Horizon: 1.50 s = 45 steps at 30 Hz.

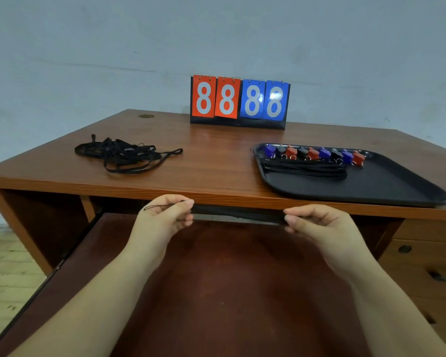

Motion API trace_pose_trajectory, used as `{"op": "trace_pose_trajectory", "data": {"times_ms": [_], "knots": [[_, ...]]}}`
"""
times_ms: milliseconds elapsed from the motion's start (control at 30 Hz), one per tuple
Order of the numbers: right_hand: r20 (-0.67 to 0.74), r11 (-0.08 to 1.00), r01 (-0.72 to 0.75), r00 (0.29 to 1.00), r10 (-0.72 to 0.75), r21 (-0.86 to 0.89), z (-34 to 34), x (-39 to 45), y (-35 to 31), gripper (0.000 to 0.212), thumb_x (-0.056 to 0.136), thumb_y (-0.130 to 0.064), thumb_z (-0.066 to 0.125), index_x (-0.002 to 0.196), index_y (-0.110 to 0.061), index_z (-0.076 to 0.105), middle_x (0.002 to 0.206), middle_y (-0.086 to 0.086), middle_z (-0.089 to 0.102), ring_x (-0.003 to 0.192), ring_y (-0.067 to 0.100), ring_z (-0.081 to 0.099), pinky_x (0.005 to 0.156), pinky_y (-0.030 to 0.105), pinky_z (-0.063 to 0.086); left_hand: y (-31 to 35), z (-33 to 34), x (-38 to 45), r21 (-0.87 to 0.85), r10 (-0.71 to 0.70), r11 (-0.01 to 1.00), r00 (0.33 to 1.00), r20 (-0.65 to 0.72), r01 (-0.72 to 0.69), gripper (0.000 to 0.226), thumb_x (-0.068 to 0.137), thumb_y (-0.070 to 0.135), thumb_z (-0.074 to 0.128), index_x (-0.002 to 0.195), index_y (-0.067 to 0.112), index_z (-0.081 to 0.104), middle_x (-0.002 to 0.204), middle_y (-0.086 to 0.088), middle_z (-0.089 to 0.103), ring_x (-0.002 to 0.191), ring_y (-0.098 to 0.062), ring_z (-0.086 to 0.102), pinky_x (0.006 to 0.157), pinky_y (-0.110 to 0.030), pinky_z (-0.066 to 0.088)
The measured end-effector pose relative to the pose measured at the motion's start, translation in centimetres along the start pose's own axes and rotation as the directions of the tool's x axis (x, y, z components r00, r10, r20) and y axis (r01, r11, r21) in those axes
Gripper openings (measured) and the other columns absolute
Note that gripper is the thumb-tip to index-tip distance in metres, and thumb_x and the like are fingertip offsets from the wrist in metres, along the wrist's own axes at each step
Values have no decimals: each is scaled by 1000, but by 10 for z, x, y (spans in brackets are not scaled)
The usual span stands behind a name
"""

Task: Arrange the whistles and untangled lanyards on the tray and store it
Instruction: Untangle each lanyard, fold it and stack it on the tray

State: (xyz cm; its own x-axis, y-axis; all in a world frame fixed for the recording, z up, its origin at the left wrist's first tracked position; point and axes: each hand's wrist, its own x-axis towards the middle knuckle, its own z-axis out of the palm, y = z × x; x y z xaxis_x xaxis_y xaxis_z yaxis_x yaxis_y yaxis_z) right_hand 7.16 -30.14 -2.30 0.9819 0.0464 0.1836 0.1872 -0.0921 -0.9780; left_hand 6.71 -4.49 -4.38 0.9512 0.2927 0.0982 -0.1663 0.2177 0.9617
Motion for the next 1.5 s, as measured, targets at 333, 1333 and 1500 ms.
{"op": "trace_pose_trajectory", "data": {"times_ms": [333, 1333, 1500], "knots": [[-109, 998, -21, 994, 15, -53, -47, 25, -50, 15, 79, -4, 68, 89, -14, 72, 79, 1, 76, 76, 9, 72, 68, 16, 56, 31, 46, 15, 61, 6, 998, 995, 101, -12, 13, 82, -1, 64, 73, 7, 60, 52, -1, 61, 53, -14, 61, 56, -24, 53], [-20, 609, -62, 997, 76, -791, -137, 127, -27, 18, 80, -22, 71, 91, -31, 60, 91, -17, 56, 74, -2, 50, 62, 10, 37, 13, 153, 111, 816, 45, 463, 928, 369, -347, 24, 75, 36, 75, 94, 27, 63, 87, 6, 46, 80, -10, 49, 63, -20, 35], [25, 580, 16, 1000, 9, -815, -129, 115, -42, 23, 79, -27, 72, 98, -33, 58, 97, -17, 56, 75, -4, 50, 76, 18, 44, 35, 117, 104, 824, 30, 463, 935, 353, -326, 39, 75, 43, 72, 109, 29, 59, 111, 6, 50, 100, -8, 49, 88, -25, 39]]}}
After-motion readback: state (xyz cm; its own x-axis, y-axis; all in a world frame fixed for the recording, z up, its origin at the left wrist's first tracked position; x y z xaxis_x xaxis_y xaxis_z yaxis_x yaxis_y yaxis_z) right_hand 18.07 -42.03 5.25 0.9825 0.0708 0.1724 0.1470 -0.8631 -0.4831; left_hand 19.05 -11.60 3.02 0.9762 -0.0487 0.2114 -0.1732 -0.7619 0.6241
